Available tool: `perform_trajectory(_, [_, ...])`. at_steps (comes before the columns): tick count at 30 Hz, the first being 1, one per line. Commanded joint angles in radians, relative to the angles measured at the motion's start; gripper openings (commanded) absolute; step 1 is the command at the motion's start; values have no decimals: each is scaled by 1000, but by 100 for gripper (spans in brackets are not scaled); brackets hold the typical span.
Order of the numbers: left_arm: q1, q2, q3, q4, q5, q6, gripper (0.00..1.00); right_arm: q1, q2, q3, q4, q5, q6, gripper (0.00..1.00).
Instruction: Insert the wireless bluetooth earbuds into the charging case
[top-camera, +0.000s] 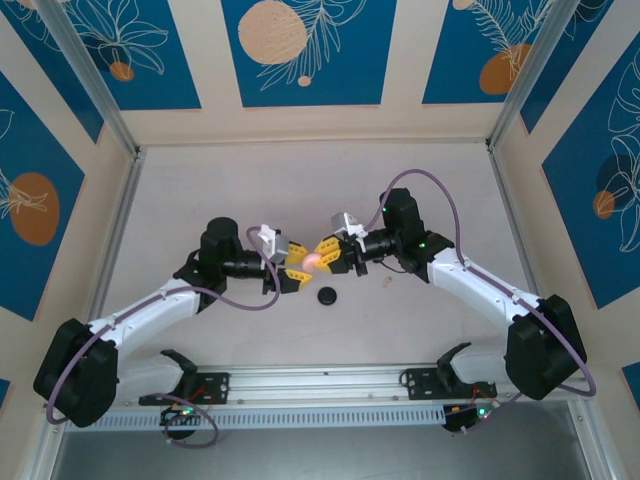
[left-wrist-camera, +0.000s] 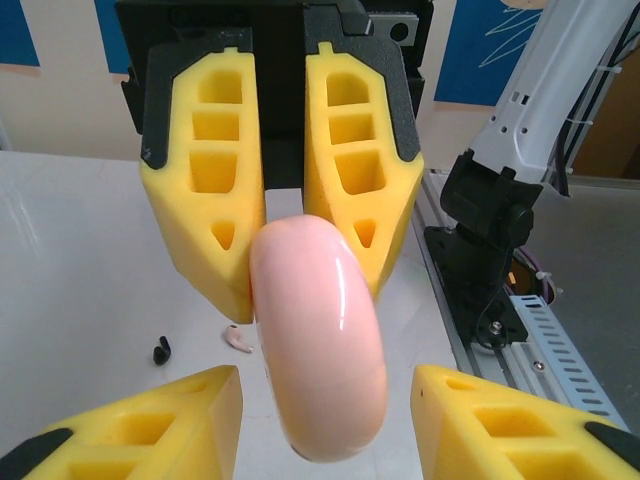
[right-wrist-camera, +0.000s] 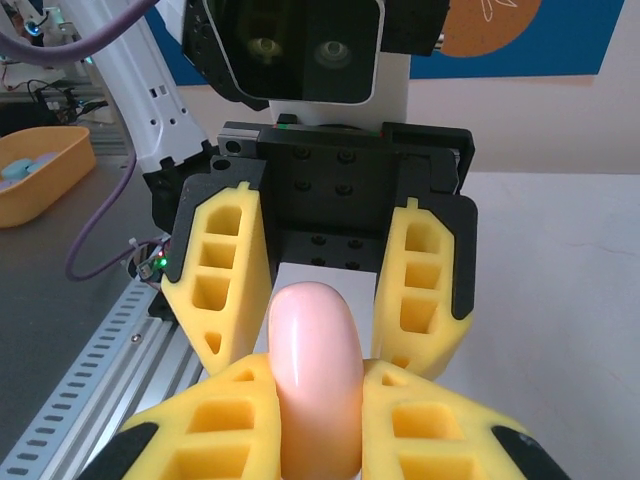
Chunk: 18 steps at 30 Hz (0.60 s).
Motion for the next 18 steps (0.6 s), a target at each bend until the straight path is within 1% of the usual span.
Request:
perform_trajectory(1, [-16,-4,22,4,45,6,47,8,4,19,12,6,8,7])
perform_trajectory(7, [-17,-1,21,10,45,2,36,8,7,14,17,7,11,6])
perform_trajectory(9, [-18,-3,20,10,43,0,36,9,8,13,17,8,9,7])
perform_trajectory(13, [-20,-2,16,29,42,-12,38,10,6,9,14,10,8,7])
perform_trajectory(18, [-19,-1,18,42,46,-30,36,11,7,6,13,13,8,6])
